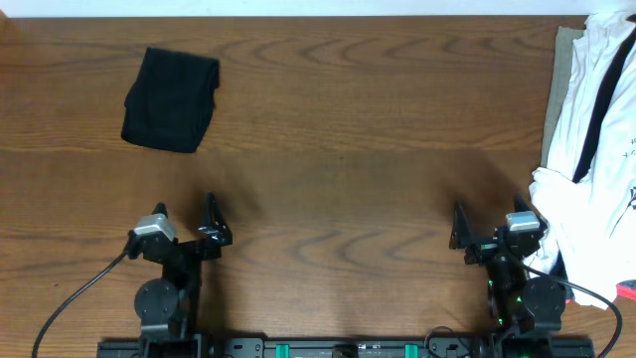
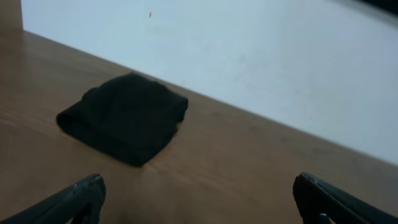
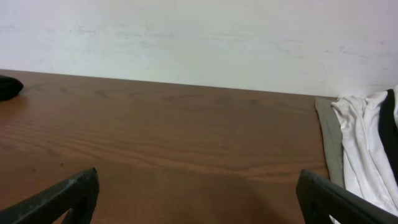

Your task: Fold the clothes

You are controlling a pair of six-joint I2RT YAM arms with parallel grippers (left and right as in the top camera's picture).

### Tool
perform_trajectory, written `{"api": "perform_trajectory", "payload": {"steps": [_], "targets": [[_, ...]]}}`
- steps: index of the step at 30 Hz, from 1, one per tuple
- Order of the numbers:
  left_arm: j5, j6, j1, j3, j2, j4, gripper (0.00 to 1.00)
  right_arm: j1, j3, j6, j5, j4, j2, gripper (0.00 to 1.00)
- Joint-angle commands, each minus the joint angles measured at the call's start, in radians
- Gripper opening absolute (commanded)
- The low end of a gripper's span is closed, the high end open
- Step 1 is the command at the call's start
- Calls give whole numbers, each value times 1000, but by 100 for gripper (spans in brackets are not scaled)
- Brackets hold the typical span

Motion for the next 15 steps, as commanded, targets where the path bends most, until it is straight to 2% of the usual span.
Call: {"api": "perform_trajectory", "payload": {"steps": [1,9,15], "targets": [[11,112,-4,-34,-9,-32,98,-12,-2,-10,3,-4,-6,99],[71,364,-5,-34,-9,-55,98,-12,-2,-10,3,-4,-6,99],[70,382,-5,-34,-9,-55,98,-12,-2,-10,3,-4,-6,99]]}}
